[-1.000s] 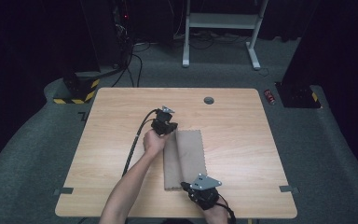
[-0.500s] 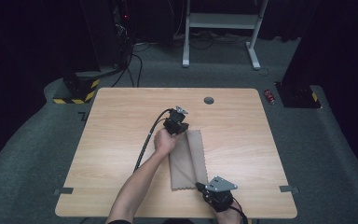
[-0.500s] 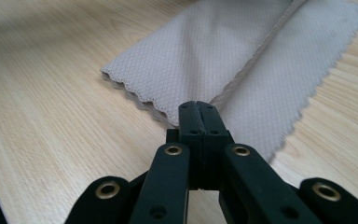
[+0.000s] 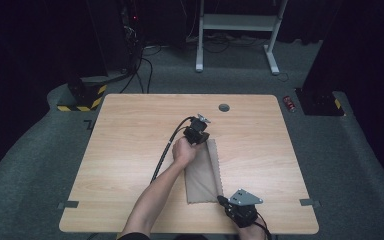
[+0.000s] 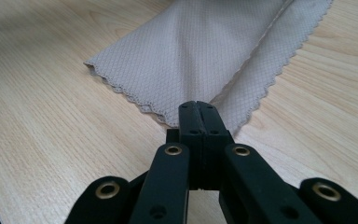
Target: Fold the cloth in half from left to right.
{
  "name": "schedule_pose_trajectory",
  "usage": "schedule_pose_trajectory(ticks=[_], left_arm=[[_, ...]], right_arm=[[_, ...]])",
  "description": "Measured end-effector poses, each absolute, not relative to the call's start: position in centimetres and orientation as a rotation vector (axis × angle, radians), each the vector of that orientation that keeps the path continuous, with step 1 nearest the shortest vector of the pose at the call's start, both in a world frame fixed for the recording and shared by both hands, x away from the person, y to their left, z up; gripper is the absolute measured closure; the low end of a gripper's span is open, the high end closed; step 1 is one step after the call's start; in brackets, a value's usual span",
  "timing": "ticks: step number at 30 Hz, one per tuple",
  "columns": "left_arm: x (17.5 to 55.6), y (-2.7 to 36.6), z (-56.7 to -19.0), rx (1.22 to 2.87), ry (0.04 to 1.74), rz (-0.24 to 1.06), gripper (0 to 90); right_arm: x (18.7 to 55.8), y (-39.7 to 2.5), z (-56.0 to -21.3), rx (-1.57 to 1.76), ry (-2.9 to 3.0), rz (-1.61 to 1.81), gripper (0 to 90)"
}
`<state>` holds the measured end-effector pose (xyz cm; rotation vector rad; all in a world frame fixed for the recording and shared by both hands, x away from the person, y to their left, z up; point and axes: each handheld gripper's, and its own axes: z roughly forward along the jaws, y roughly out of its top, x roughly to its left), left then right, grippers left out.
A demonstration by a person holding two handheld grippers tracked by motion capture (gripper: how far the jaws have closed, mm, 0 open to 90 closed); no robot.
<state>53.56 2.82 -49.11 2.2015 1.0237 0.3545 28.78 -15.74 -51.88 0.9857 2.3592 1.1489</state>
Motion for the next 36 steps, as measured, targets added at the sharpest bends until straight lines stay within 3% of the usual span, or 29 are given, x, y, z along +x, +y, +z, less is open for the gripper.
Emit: schedule_pose_trajectory(ticks=[26, 30, 36], left_arm=[[53.9, 0.5, -50.1, 2.207, 0.989, 0.316, 89.6], [53.7, 0.9, -49.6, 2.185, 1.004, 0.314, 67.9], [52.7, 3.2, -47.3, 2.133, 1.021, 0.398, 51.9]], right_arm=[[28.7, -17.0, -52.4, 1.049, 2.359, 1.139, 89.5], [29.0, -17.1, -52.3, 1.071, 2.349, 1.161, 76.4], [30.2, -18.5, -51.3, 1.107, 2.299, 1.215, 70.7]])
